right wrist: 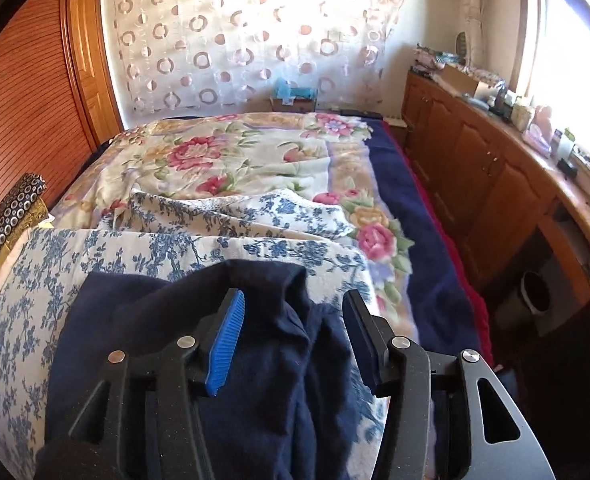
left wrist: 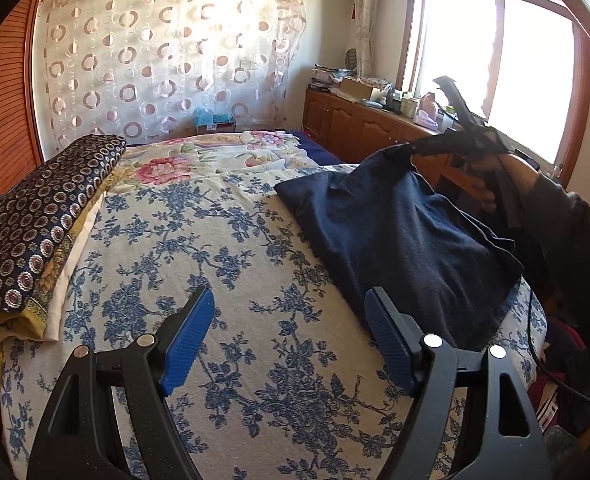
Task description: Fold small clothes
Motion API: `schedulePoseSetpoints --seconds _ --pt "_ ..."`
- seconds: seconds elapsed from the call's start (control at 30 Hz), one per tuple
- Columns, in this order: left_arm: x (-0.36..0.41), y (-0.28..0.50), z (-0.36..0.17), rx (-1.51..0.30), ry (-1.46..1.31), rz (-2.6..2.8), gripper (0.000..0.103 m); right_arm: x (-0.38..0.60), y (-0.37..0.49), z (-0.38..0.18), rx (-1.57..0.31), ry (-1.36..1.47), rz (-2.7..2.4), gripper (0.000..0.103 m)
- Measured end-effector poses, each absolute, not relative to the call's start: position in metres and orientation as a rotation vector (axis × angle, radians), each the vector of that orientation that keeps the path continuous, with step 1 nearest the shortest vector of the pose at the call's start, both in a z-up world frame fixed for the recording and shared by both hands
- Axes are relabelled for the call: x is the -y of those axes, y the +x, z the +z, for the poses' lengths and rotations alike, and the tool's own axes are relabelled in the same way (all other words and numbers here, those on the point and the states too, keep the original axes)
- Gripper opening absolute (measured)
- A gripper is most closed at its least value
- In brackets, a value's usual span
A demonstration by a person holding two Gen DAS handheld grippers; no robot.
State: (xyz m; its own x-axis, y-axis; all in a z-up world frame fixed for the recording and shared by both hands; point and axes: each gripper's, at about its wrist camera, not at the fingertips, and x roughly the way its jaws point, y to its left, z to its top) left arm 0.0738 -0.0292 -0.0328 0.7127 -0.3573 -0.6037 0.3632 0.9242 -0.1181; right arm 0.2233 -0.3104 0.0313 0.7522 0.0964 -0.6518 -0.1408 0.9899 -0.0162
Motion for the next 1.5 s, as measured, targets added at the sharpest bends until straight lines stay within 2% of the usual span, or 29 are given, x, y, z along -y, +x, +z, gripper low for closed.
schedulePoseSetpoints --seconds 0.1,0.13,0.2,0.23,0.43,0.5,0.57,0.73,1.03,1.27,1.5 --pt "0.035 0.073 -0.037 -0.682 0.020 -0.409 0.079 0.310 0.246 0.021 -0.735 -0.092 0.105 0.053" --pt "0.037 0.073 -0.039 -0.685 0.024 -0.412 0.079 0.311 0.251 0.015 -0.746 -0.104 0.095 0.050" --pt "0.040 0.073 -0.042 -0.693 0.028 -0.416 0.079 0.311 0.259 0.013 -0.750 -0.118 0.101 0.006" --pt "0.041 0.073 -0.043 -0.696 0.028 -0.417 0.079 0.312 0.261 0.012 -0.756 -0.114 0.117 0.004" --pt "0.046 0.071 -0.046 -0.702 0.030 -0.433 0.079 0.337 0.253 0.025 -0.737 -0.042 0.065 0.005" --pt "0.049 0.070 -0.045 -0.700 0.035 -0.438 0.079 0.344 0.247 0.029 -0.736 -0.070 0.014 0.028" --pt "0.050 0.069 -0.045 -0.701 0.035 -0.443 0.079 0.354 0.233 0.037 -0.717 -0.061 0.015 0.037" --pt "0.056 0.068 -0.047 -0.706 0.035 -0.460 0.079 0.360 0.169 0.041 -0.674 -0.077 0.119 0.037" --pt "0.073 0.065 -0.050 -0.720 0.059 -0.487 0.079 0.353 0.046 -0.001 -0.690 -0.124 0.272 0.038" --pt "0.084 0.062 -0.050 -0.722 0.078 -0.505 0.079 0.354 0.017 -0.027 -0.728 -0.131 0.302 0.040" --pt "0.092 0.061 -0.055 -0.734 0.087 -0.520 0.079 0.369 0.012 -0.021 -0.726 -0.109 0.291 0.038"
